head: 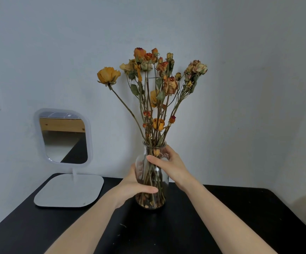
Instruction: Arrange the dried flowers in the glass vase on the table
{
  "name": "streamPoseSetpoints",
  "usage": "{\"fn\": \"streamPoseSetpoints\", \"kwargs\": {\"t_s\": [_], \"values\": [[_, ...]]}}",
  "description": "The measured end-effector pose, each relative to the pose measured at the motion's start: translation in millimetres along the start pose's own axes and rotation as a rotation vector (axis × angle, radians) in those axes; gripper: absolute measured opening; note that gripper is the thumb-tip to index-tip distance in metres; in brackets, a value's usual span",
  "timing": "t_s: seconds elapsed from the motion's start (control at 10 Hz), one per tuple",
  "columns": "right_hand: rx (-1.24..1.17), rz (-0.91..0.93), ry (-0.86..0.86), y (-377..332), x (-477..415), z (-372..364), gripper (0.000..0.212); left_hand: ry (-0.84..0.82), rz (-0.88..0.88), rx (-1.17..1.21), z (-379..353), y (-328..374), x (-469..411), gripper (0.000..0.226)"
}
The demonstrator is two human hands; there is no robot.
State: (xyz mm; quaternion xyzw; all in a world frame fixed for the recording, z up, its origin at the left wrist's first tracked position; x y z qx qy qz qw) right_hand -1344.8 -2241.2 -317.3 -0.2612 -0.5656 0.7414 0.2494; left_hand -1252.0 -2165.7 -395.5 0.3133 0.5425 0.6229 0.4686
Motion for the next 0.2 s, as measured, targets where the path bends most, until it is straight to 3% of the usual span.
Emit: {"fn": "streamPoseSetpoints", "kwargs": {"t_s": [0.2], "values": [[0.017, -0.077, 0.033, -1, 7, 2, 0.055, -0.052, 0.044, -0.102, 5, -4, 20, 0.125]]}}
Point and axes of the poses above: each hand's wrist, its own x-axis away from the middle knuckle, its own z-axis out of the back of the hand, y = z × x, the point moved 8 cm from there along -x, towards the middle knuckle, and after that the axes turned 10 degrees about -z, right-handed, at the moved point
